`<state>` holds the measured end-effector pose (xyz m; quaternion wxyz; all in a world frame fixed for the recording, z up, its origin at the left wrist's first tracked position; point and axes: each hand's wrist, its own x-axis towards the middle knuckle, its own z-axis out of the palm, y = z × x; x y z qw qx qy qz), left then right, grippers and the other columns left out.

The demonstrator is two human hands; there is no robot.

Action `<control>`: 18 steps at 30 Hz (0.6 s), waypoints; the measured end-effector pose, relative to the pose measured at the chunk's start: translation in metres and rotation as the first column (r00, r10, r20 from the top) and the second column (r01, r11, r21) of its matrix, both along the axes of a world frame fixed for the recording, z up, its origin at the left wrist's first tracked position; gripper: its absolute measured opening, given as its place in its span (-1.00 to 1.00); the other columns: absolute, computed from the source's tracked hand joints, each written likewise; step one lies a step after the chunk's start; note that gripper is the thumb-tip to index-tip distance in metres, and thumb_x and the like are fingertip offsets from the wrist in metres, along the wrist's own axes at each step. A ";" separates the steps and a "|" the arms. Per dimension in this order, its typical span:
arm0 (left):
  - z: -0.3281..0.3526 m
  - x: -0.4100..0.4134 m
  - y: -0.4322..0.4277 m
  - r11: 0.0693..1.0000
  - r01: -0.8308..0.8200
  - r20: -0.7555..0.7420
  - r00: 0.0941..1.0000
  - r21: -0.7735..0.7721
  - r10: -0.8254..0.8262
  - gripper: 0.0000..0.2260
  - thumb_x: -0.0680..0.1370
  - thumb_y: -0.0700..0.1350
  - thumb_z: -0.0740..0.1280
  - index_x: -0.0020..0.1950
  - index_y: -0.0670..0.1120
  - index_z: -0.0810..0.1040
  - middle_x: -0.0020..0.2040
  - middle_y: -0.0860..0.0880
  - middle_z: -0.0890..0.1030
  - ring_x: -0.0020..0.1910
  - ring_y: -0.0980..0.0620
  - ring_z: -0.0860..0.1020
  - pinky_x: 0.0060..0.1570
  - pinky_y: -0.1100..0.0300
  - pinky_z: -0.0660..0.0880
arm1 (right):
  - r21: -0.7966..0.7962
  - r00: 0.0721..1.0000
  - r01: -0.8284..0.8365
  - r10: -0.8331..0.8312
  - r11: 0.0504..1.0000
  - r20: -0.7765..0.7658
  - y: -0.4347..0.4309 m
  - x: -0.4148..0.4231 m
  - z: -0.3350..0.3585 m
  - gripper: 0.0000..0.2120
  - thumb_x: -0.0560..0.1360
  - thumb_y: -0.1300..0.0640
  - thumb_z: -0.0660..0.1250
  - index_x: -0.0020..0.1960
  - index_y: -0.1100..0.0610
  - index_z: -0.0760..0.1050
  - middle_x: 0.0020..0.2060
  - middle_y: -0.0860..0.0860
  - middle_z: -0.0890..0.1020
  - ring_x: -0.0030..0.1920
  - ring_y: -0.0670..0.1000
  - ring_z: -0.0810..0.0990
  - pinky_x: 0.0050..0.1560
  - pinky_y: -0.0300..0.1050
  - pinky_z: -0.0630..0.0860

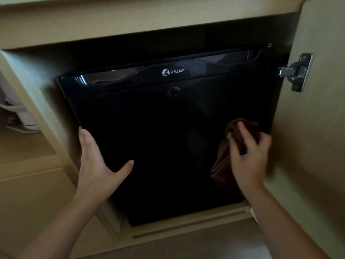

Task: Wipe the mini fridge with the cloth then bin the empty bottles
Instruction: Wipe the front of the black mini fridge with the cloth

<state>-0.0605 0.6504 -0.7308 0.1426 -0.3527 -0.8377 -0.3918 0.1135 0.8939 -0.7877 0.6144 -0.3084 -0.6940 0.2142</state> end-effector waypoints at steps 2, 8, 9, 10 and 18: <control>-0.001 0.000 0.001 1.000 -0.008 -0.003 1.000 0.003 0.008 0.06 0.34 0.01 0.47 0.48 -0.08 -0.31 0.52 0.02 -0.25 0.37 0.29 -0.25 0.35 0.26 -0.09 | -0.078 0.999 0.045 -0.043 0.996 0.024 0.014 0.015 -0.008 -0.59 0.47 0.24 0.34 0.30 0.12 0.43 0.17 0.22 0.37 0.16 0.13 0.44 0.24 -0.32 0.24; -0.011 -0.001 -0.003 0.999 -0.001 0.045 0.999 0.044 -0.001 0.05 0.35 0.01 0.46 0.48 0.00 -0.32 0.52 0.09 -0.23 0.49 0.10 -0.10 0.41 -0.06 0.14 | -0.027 1.000 -0.011 0.012 1.000 0.027 -0.025 -0.011 -0.026 -0.57 0.42 0.30 0.38 0.28 0.14 0.46 0.16 0.19 0.38 0.12 0.07 0.45 0.21 -0.49 0.18; -0.016 0.000 -0.004 0.999 0.001 0.062 0.998 0.041 -0.004 0.05 0.35 0.02 0.46 0.47 0.02 -0.34 0.52 0.09 -0.23 0.50 0.09 -0.10 0.41 -0.07 0.15 | 0.027 0.996 -0.057 0.054 0.998 0.075 -0.040 -0.021 -0.033 -0.56 0.40 0.29 0.40 0.27 0.13 0.47 0.15 0.17 0.39 0.10 0.07 0.47 0.22 -0.43 0.23; -0.022 0.001 -0.004 0.999 0.006 0.082 0.997 0.037 -0.009 0.06 0.34 0.02 0.46 0.46 0.04 -0.36 0.52 0.10 -0.24 0.50 0.09 -0.10 0.41 -0.07 0.15 | 0.074 0.987 -0.113 0.103 0.991 0.124 -0.053 -0.030 -0.039 -0.55 0.39 0.28 0.41 0.26 0.11 0.48 0.14 0.14 0.40 0.08 0.10 0.50 0.22 -0.31 0.32; -0.056 0.006 -0.006 1.000 0.022 0.199 0.980 0.019 -0.026 0.10 0.34 0.01 0.48 0.33 0.21 -0.48 0.52 0.10 -0.23 0.50 0.01 -0.01 0.39 -0.08 0.18 | 0.171 0.962 -0.230 0.197 0.958 0.188 -0.049 -0.027 -0.060 -0.52 0.37 0.29 0.43 0.26 0.08 0.48 0.13 0.08 0.39 0.05 0.11 0.54 0.14 -0.20 0.46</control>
